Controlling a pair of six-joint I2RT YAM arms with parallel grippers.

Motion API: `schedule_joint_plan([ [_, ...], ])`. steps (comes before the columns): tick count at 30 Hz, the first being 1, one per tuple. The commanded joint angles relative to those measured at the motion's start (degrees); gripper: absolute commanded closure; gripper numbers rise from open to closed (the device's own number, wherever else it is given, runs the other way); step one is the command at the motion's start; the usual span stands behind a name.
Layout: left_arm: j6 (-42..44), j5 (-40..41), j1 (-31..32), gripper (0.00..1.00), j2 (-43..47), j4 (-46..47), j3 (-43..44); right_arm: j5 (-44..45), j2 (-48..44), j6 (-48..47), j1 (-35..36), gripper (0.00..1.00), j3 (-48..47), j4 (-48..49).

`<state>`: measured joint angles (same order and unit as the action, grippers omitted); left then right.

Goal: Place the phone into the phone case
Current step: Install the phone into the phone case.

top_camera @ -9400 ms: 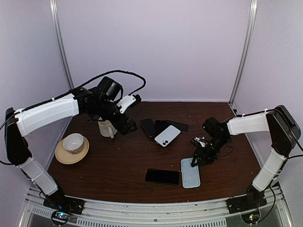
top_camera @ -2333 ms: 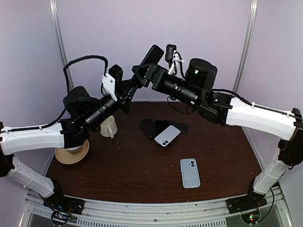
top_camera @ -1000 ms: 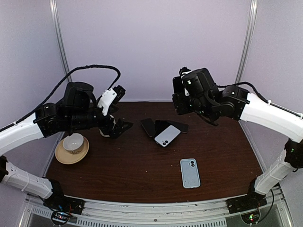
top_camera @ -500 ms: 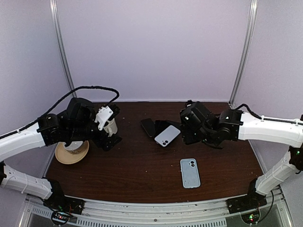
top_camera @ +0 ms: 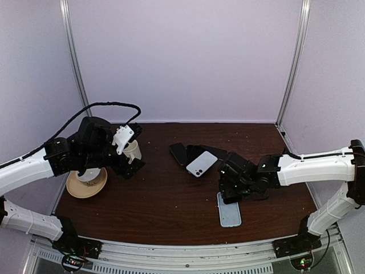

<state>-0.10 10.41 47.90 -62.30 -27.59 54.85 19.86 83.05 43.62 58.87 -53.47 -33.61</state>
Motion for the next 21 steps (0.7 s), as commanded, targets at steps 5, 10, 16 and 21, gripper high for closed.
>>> schedule_joint_plan([
  [5,1.5,-0.1,-0.7,0.03,-0.8,3.1,-0.9,-3.7,2.4,6.7,1.4,1.00,0.0,-1.0],
  [10,1.9,0.6,-0.7,0.02,-0.9,3.3,-1.1,-4.8,1.4,12.4,3.4,1.00,0.6,-3.3],
  [16,1.9,-0.3,-0.7,0.03,-0.6,3.4,-1.2,-3.9,2.7,13.9,6.1,1.00,0.7,-5.7],
  [21,1.9,-0.5,-0.7,0.02,-0.3,3.4,-1.3,-3.5,3.0,14.9,6.2,1.00,2.0,-4.7],
])
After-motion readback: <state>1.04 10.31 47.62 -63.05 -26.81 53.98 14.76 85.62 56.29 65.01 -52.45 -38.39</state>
